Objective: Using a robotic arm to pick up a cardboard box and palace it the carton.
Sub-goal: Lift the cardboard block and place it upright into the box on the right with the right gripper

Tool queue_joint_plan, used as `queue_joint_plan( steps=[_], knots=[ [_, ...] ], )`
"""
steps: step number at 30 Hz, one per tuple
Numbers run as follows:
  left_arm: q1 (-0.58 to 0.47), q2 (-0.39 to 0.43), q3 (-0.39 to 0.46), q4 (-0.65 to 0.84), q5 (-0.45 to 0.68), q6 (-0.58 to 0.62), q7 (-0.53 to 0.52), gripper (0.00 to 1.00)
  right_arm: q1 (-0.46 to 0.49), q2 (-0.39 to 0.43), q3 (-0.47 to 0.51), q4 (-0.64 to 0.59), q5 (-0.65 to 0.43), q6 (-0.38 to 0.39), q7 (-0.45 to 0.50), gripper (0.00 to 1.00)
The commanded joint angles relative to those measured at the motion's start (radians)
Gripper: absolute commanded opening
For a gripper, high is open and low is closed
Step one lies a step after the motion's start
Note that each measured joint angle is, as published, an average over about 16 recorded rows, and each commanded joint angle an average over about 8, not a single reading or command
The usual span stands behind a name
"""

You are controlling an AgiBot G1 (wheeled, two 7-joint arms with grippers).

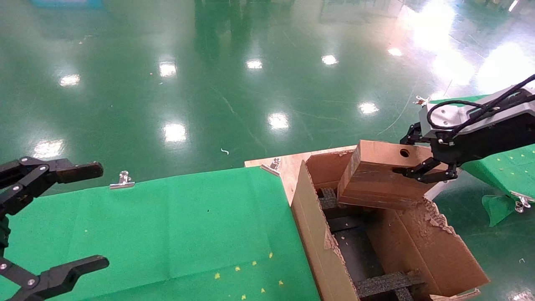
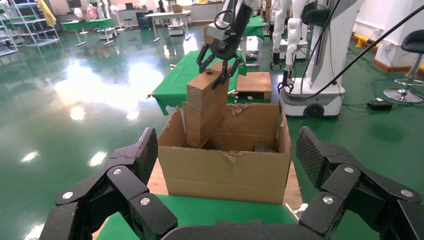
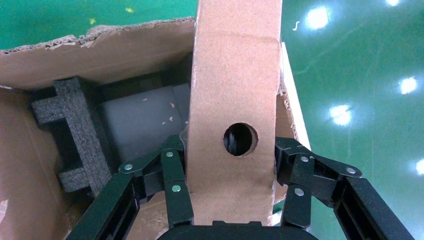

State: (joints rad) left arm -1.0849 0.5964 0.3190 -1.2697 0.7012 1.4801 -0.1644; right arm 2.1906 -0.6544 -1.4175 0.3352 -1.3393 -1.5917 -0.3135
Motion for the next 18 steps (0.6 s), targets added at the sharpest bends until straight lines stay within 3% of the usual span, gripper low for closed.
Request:
queue_joint_plan(
  steps=[1,6,18],
  knots=[
    [0.0,0.0,0.0,0.0,0.0,0.0,0.0,1.0,0.001,-0.001,0.0,0.005,-0.001,0.0,-0.009,0.0],
    [0.0,0.0,0.0,0.0,0.0,0.0,0.0,1.0,-0.022,-0.005,0.002,-0.031,0.017,0.022,0.08,0.0],
    [0.0,0.0,0.0,0.0,0.0,0.0,0.0,1.0,-0.098,-0.016,-0.03,-0.132,0.001,0.093,0.543,0.0]
  ],
)
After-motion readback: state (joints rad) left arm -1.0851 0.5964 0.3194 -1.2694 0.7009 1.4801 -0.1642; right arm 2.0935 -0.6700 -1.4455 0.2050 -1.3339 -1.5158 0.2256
